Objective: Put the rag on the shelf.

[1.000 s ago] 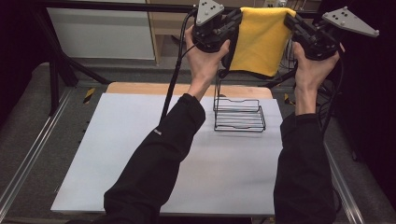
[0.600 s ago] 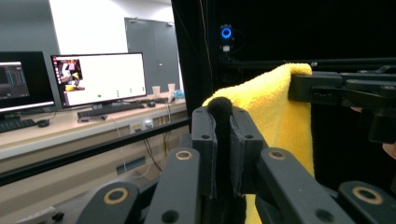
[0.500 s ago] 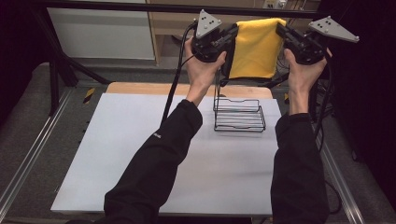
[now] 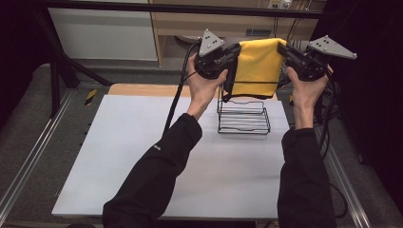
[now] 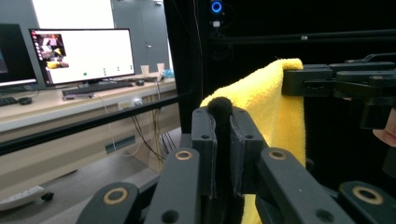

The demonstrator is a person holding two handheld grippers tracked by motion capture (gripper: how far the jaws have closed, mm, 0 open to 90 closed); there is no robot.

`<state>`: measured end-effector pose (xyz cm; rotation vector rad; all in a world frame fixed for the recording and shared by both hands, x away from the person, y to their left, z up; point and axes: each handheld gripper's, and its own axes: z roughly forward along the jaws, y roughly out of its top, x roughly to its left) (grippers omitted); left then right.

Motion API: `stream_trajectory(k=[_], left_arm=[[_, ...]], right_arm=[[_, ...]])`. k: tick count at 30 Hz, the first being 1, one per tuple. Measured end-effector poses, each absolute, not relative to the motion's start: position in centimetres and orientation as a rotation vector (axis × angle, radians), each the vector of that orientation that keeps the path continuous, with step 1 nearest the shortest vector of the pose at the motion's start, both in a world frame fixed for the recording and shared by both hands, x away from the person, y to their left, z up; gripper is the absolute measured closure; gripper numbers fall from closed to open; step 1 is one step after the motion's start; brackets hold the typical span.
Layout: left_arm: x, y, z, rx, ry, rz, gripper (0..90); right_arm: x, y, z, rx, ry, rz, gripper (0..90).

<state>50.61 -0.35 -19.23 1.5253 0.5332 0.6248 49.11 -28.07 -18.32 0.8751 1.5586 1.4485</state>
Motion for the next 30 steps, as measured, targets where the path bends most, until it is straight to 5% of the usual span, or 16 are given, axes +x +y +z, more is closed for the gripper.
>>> stream_trajectory(k=[30], left_arm=[[48.1, 0.2, -21.0, 1.645, 0.482, 0.537, 81.3]], right_arm=[[44.7, -29.2, -20.4, 0.887, 1.716, 1.419, 82.3]])
